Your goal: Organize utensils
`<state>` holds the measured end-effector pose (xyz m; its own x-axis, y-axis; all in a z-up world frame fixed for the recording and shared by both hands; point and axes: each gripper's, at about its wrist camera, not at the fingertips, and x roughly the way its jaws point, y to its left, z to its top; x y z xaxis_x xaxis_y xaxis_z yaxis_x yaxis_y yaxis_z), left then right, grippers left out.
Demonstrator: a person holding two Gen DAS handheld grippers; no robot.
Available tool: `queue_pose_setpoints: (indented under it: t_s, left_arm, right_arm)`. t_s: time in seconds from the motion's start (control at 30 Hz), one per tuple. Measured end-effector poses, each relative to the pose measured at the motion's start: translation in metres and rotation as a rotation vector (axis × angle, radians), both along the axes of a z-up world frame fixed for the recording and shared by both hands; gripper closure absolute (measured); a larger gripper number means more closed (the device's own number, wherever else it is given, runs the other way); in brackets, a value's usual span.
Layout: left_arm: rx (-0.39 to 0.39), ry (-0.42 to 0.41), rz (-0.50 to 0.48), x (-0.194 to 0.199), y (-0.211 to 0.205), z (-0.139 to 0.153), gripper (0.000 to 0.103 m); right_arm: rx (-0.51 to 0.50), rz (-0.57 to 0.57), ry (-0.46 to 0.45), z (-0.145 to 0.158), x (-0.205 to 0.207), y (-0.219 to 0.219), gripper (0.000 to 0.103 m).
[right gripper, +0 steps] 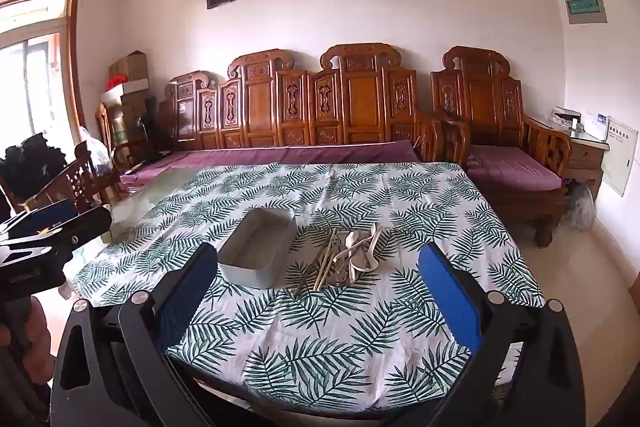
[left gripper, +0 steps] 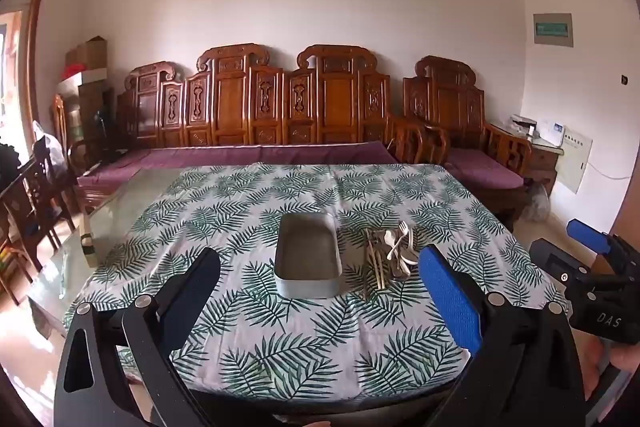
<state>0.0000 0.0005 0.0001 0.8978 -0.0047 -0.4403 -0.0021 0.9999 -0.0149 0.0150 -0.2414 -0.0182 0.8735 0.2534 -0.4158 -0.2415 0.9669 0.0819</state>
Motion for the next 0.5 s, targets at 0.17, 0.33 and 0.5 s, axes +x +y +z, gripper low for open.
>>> queue_pose_setpoints:
  t_s: [0.17, 0.33, 0.5]
  left_arm:
    - [0.0, -0.003, -0.003, -0.0009, -0.0008, -0.0002, 0.007]
    - [0.001, -0.005, -0.004, -0.0003, 0.0011, 0.0006, 0.007]
    - [0.001, -0.007, -0.002, -0.0022, -0.0007, 0.0019, 0.007]
  right_arm:
    - [0.007, 0.001, 0.004, -0.0008, 0.0, -0.0005, 0.002]
    - [0.007, 0.0, 0.003, -0.001, -0.0001, -0.0005, 0.002]
    - [0.009, 0.0, 0.001, -0.0004, -0.0001, -0.0007, 0.002]
